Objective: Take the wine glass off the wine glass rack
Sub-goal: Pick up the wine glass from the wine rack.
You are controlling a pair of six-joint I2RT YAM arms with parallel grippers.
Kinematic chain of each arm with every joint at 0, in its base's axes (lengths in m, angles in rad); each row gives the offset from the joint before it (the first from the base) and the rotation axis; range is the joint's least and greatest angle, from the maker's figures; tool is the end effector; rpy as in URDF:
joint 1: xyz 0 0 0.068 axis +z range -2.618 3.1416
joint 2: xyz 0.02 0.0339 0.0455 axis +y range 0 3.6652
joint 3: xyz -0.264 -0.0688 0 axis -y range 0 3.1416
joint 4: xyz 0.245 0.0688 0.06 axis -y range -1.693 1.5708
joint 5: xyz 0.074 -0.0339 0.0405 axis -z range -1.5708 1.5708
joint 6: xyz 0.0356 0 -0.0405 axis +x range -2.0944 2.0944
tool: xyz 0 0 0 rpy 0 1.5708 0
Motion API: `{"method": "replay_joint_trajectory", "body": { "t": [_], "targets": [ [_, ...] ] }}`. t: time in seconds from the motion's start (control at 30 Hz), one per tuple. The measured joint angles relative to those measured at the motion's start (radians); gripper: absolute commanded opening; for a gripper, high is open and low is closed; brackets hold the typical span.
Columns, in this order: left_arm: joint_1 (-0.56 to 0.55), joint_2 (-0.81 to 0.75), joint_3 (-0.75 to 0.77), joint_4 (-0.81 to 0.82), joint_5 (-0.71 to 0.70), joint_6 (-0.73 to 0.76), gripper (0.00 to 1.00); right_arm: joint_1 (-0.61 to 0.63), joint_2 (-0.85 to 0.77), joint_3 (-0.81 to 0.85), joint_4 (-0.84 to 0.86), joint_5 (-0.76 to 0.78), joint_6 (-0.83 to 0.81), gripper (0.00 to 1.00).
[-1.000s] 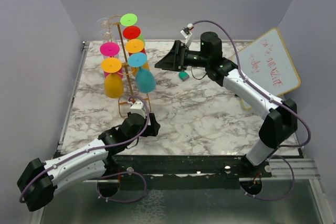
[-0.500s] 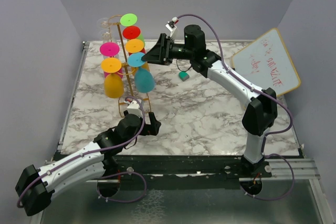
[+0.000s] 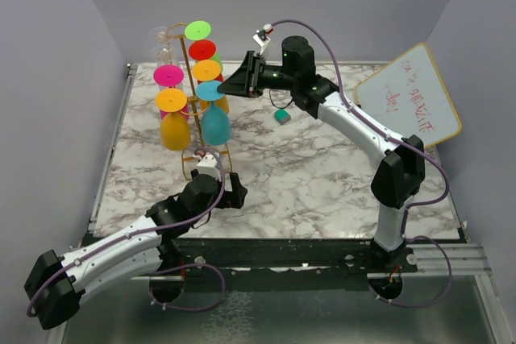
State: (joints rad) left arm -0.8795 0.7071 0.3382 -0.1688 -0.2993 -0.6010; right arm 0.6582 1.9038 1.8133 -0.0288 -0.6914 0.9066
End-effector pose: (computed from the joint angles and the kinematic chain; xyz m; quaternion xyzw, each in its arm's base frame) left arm 0.1115 -0.1183 0.1973 0.0464 0.8617 -0.2337 0.4480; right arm 0.3472 0.2971 0.3885 -0.1360 0.7262 0.6200 0.2642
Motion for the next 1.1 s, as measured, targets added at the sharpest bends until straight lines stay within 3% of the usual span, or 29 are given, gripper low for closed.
{"method": "replay_joint_trajectory", "body": {
  "t": [0.43, 0.5, 0.63, 1.1],
  "targets": [
    [0.0, 0.062, 0.062, -0.025, 0.003, 0.023, 0.99, 0.0, -0.01, -0.001, 0.005, 0.014, 0.027, 0.25],
    [0.0, 0.061, 0.062, -0.031, 0.003, 0.023, 0.99, 0.0, -0.012, -0.002, 0.005, 0.018, 0.029, 0.15],
    [0.0, 0.061, 0.062, -0.04, 0.003, 0.023, 0.99, 0.0, -0.017, -0.003, 0.005, 0.02, 0.039, 0.1],
    [0.0, 0.092, 0.062, -0.043, 0.004, 0.023, 0.99, 0.001, -0.031, -0.005, -0.01, 0.022, 0.038, 0.1]
  ]
}}
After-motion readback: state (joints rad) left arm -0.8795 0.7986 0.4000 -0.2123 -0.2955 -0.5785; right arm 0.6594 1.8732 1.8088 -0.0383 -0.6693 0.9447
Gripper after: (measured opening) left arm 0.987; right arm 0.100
